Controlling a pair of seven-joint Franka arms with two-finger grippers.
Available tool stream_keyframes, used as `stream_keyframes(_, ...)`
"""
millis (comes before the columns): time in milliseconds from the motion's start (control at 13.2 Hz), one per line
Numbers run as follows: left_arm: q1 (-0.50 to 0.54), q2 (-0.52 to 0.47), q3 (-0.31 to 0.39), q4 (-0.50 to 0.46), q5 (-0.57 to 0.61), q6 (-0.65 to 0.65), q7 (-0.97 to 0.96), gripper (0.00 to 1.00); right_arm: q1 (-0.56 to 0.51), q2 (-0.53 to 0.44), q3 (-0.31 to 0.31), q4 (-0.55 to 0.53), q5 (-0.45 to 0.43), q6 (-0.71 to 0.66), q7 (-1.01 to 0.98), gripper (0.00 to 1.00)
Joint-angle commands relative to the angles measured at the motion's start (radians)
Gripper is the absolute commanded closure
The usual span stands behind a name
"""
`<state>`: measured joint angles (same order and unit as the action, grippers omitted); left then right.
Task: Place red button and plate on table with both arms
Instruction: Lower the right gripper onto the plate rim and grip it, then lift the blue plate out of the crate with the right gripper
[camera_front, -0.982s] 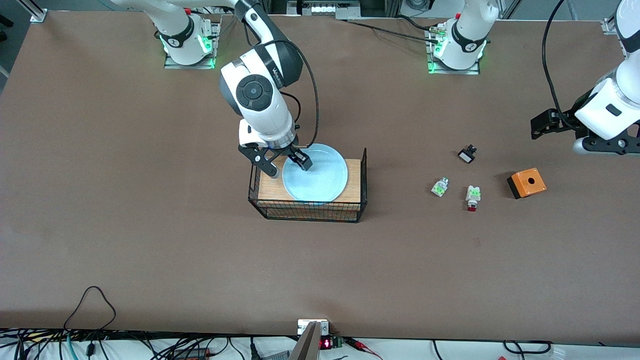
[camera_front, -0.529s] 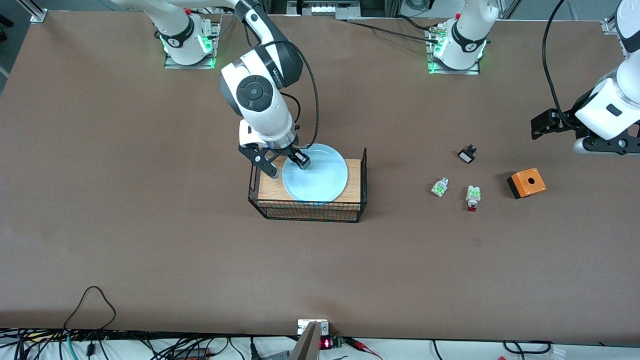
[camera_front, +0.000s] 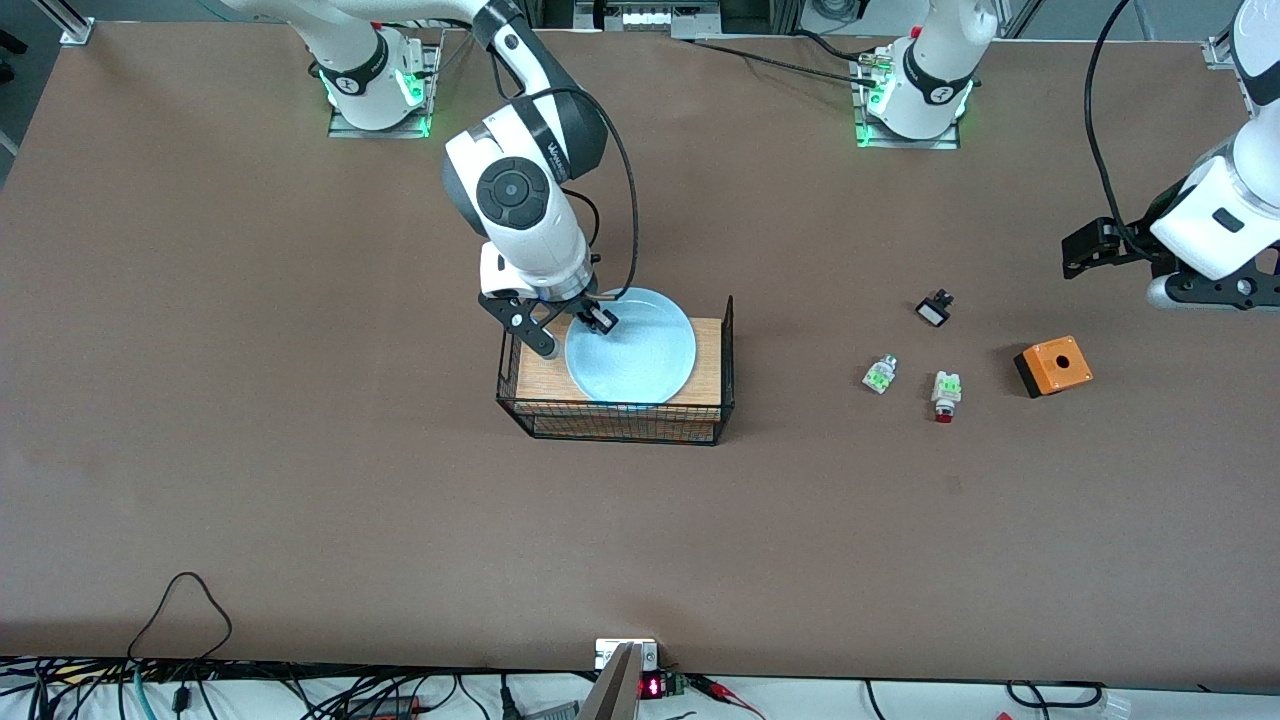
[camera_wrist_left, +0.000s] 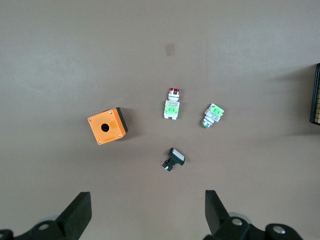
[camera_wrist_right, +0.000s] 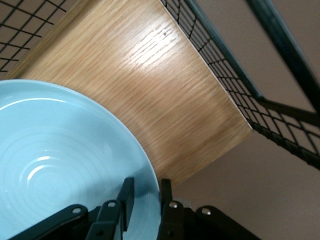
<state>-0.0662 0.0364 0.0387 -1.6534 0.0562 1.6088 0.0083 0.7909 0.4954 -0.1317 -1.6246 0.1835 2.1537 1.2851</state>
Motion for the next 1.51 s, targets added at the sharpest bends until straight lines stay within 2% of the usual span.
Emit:
stream_keyframes(0, 0.0, 0.013, 0.003, 0.029, -0.024, -0.023, 0.002, 0.0, 0.011, 0.003, -0.011, 0.017, 0.011, -0.009, 0.011, 0.84)
stream_keyframes(151, 0.0, 0.013, 0.003, 0.03, -0.024, -0.023, 0.002, 0.0, 0.013, 0.003, -0.011, 0.017, 0.011, -0.011, 0.01, 0.93)
stream_keyframes(378, 0.002, 0.013, 0.003, 0.03, -0.024, -0.023, 0.002, 0.0, 0.013, 0.0, -0.011, 0.019, 0.011, -0.011, 0.006, 0.99)
stream_keyframes(680, 0.002, 0.013, 0.003, 0.03, -0.024, -0.023, 0.002, 0.0, 0.008, -0.018, -0.012, 0.051, 0.011, -0.055, 0.003, 1.0)
stream_keyframes(1133, 0.002, 0.013, 0.003, 0.03, -0.024, -0.023, 0.001, 0.0, -0.025, -0.086, -0.026, 0.238, 0.017, -0.311, -0.006, 1.0)
stream_keyframes(1435, 0.002, 0.013, 0.003, 0.035, -0.024, -0.023, 0.001, 0.0, -0.085, -0.115, -0.029, 0.285, 0.017, -0.336, -0.024, 1.0)
